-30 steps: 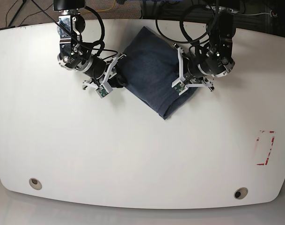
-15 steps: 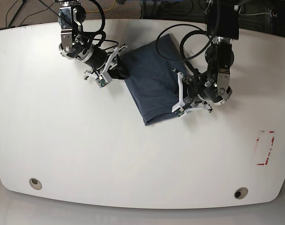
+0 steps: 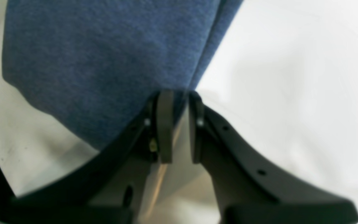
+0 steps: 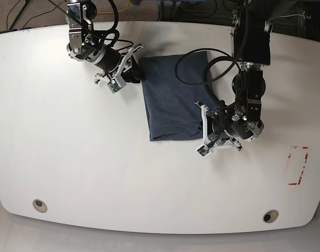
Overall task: Layout the t-shirt on the table in an organized manner, then fold the t-shirt properly
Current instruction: 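Release the bundle and pull the right gripper away from it, then grasp the folded navy bundle's edge with the left gripper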
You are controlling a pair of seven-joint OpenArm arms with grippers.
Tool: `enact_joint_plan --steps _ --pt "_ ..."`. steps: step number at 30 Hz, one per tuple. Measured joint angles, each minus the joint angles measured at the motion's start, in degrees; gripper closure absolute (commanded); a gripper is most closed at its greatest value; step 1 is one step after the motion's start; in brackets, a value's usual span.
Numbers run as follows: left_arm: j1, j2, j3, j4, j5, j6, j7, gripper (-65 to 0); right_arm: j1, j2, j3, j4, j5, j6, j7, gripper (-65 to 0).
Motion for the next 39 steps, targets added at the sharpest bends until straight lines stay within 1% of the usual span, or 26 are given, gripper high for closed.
enact_joint_plan --steps 3,7,11,15,19,21,22,24,25,27,28,29,32,34,35,38,39 --pt "-1.3 0.0 -0.2 3.1 0.0 0.0 3.1 -6.8 -0.1 0.0 0.0 1.4 -0.1 0.0 -0.1 -8.1" --pt "-2.6 0.0 -0.3 9.3 0.0 0.1 4.8 -6.8 -0.2 -0.1 1.4 3.9 -0.1 0.3 -0.5 -8.1" --pt "-2.7 0.0 -0.5 15.9 0.0 0.0 4.8 -6.8 -0.3 -0.1 4.2 7.1 0.1 0.2 -1.1 -8.1" --pt "-1.1 0.4 -0.5 19.0 -0.2 0.0 4.5 -6.8 0.0 0.0 7.2 9.9 -0.2 0.3 -4.4 -8.1" --pt "2.8 1.6 -0.5 20.3 0.6 0.0 1.0 -6.8 0.1 0.0 10.4 12.4 -0.1 0.3 -5.0 -8.6" --pt "5.8 1.9 -0.2 21.6 1.2 -0.1 -2.6 -6.8 0.3 0.0 12.2 13.8 -0.1 0.3 -4.9 -8.6" --pt "7.2 2.0 0.1 22.5 1.9 -0.1 -5.9 -6.8 0.3 -0.2 13.1 14.3 0.0 0.3 -4.9 -8.7" --pt "9.4 2.4 0.9 23.4 3.2 -0.2 -9.8 -6.8 0.3 -0.1 15.2 15.3 0.1 0.5 -4.9 -8.7" --pt "10.1 2.7 1.6 23.5 4.4 -0.1 -12.6 -6.8 0.3 -0.1 16.2 15.7 0.0 0.4 -4.9 -8.7" --pt "11.3 3.3 3.2 23.5 7.4 -0.1 -15.6 -6.8 0.3 0.0 18.0 16.1 0.0 0.3 -4.9 -8.7" --pt "12.0 3.5 4.3 23.5 8.8 0.5 -16.2 -6.8 0.3 0.0 18.8 16.2 0.0 0.3 -4.9 -8.7" --pt "12.6 3.5 5.6 23.5 9.9 1.4 -18.3 -6.8 0.3 0.0 19.5 16.3 0.0 0.3 -5.0 -8.7" --pt "14.8 3.5 9.8 23.3 12.9 6.2 -24.0 -6.8 0.3 1.2 20.9 16.4 0.0 0.5 -5.1 -8.7" --pt "16.4 3.5 12.0 22.8 13.6 9.1 -27.4 -6.8 0.3 2.2 21.3 16.4 0.0 0.4 -5.1 -8.7" --pt "17.4 3.5 13.2 22.4 13.9 11.2 -29.8 -6.8 0.3 2.6 21.6 16.4 0.0 0.4 -5.1 -8.7" --pt "19.6 3.6 15.5 20.7 16.5 17.8 -34.3 -6.8 0.3 3.0 21.7 16.4 0.0 0.2 -5.1 -8.7" --pt "20.2 3.6 16.1 19.9 17.1 19.3 -36.4 -6.8 0.2 3.0 21.7 16.4 0.0 0.2 -5.1 -8.7"
